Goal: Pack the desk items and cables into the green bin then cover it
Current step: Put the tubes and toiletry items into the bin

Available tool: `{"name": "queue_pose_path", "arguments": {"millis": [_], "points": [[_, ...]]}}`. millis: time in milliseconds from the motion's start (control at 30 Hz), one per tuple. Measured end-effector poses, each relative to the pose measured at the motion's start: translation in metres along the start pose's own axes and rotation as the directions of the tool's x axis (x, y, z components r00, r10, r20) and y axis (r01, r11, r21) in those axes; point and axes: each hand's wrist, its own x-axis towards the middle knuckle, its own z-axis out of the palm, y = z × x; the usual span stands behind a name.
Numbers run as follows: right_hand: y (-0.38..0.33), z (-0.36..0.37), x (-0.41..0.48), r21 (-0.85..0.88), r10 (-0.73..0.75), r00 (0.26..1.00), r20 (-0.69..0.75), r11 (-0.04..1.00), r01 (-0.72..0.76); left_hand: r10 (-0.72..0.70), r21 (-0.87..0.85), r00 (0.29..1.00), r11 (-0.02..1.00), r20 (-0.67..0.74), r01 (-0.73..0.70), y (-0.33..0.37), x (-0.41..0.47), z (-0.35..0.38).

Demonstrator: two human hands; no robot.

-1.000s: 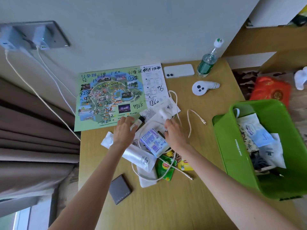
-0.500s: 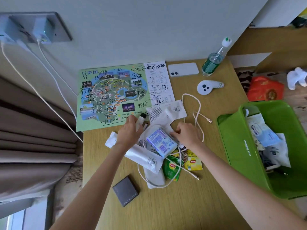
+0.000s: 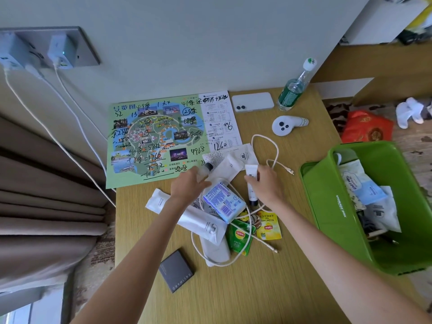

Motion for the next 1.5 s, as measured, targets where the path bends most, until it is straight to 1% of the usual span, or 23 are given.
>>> {"name": "queue_pose_path", "arguments": {"millis": [67,100,133,200,233,267,333,400,500,567,633,700,767,833,967,1033,1133,1200,1233,1333,1433,1467,1500], "points": [[-0.001,-0.005,-0.002,0.082,0.045,0.998,-0.054,0.996,-0.04,-0.013,0.01,1.0,1.0,-0.01,0.013,0.005,0.001,0.004],[-0.003,-0.008,-0.003,0.156,0.068,0.994,-0.083,0.986,-0.055,-0.019,0.004,1.0,1.0,-0.018,0.019,0.006,0.001,0.005],[-0.006,-0.01,-0.004,0.257,0.092,0.991,-0.101,0.964,-0.064,-0.024,-0.005,0.999,1.0,-0.027,0.024,0.007,0.002,0.007],[-0.012,-0.015,-0.009,0.463,0.12,0.986,-0.113,0.885,-0.054,-0.035,-0.022,0.999,0.999,-0.031,0.034,0.007,0.003,0.009],[-0.014,-0.017,-0.011,0.507,0.117,0.986,-0.122,0.861,-0.039,-0.04,-0.029,0.999,0.999,-0.027,0.039,0.007,0.003,0.009],[-0.016,-0.017,-0.013,0.506,0.101,0.986,-0.133,0.862,-0.02,-0.044,-0.033,0.999,0.999,-0.021,0.043,0.007,0.002,0.01],[-0.017,-0.016,-0.019,0.42,0.047,0.993,-0.106,0.908,0.001,-0.049,-0.035,0.999,0.998,-0.011,0.048,0.008,0.002,0.01],[-0.017,-0.012,-0.026,0.307,0.014,1.0,0.025,0.952,-0.021,-0.053,-0.05,0.999,0.997,0.001,0.053,0.009,0.0,0.007],[-0.019,0.0,-0.035,0.166,0.034,0.968,0.25,0.983,-0.078,-0.058,-0.124,0.998,0.99,0.026,0.061,0.009,-0.001,0.003],[-0.021,0.01,-0.037,0.061,0.054,0.939,0.339,0.995,-0.079,-0.056,-0.174,0.998,0.983,0.035,0.061,0.008,-0.002,0.0],[-0.02,0.019,-0.038,0.028,0.064,0.929,0.364,0.996,-0.08,-0.049,-0.184,0.999,0.982,0.022,0.052,0.007,-0.004,-0.002],[-0.017,0.022,-0.038,0.056,0.07,0.931,0.359,0.994,-0.096,-0.039,-0.192,0.999,0.981,-0.008,0.037,0.005,-0.007,-0.004],[-0.014,0.022,-0.037,0.147,0.077,0.935,0.346,0.98,-0.135,-0.027,-0.215,0.999,0.977,-0.037,0.018,0.003,-0.009,-0.005],[-0.011,0.02,-0.035,0.231,0.07,0.938,0.339,0.961,-0.155,-0.019,-0.269,0.998,0.963,-0.06,0.002,0.003,-0.011,-0.006],[0.0,0.008,-0.029,0.326,0.074,0.935,0.346,0.925,-0.194,-0.024,-0.404,0.995,0.915,-0.093,-0.016,0.002,-0.013,-0.014],[0.008,-0.001,-0.022,0.396,0.082,0.934,0.347,0.89,-0.225,-0.023,-0.432,0.993,0.902,-0.113,-0.028,0.001,-0.014,-0.02],[0.024,-0.015,-0.014,0.443,0.067,0.946,0.318,0.871,-0.211,-0.028,-0.47,0.984,0.88,-0.177,-0.059,-0.001,-0.018,-0.03],[0.034,-0.019,-0.012,0.402,0.08,0.954,0.29,0.894,-0.197,-0.033,-0.53,0.973,0.843,-0.227,-0.095,-0.001,-0.021,-0.037],[0.037,-0.019,-0.012,0.342,0.097,0.959,0.266,0.921,-0.188,-0.035,-0.556,0.969,0.824,-0.245,-0.111,-0.001,-0.023,-0.04],[0.039,-0.01,-0.02,0.065,0.111,0.984,0.139,0.99,-0.121,-0.064,-0.616,0.962,0.779,-0.266,-0.118,-0.001,-0.027,-0.048],[0.032,-0.001,-0.036,-0.098,0.027,0.995,-0.096,0.995,-0.037,-0.087,-0.633,0.966,0.769,-0.245,-0.092,-0.003,-0.034,-0.049],[0.031,0.001,-0.04,-0.127,-0.001,0.991,-0.135,0.992,-0.017,-0.094,-0.627,0.967,0.775,-0.238,-0.079,-0.003,-0.038,-0.048],[0.029,0.005,-0.043,-0.147,-0.021,0.99,-0.142,0.989,-0.001,-0.102,-0.618,0.967,0.783,-0.235,-0.068,-0.004,-0.041,-0.047]]}}
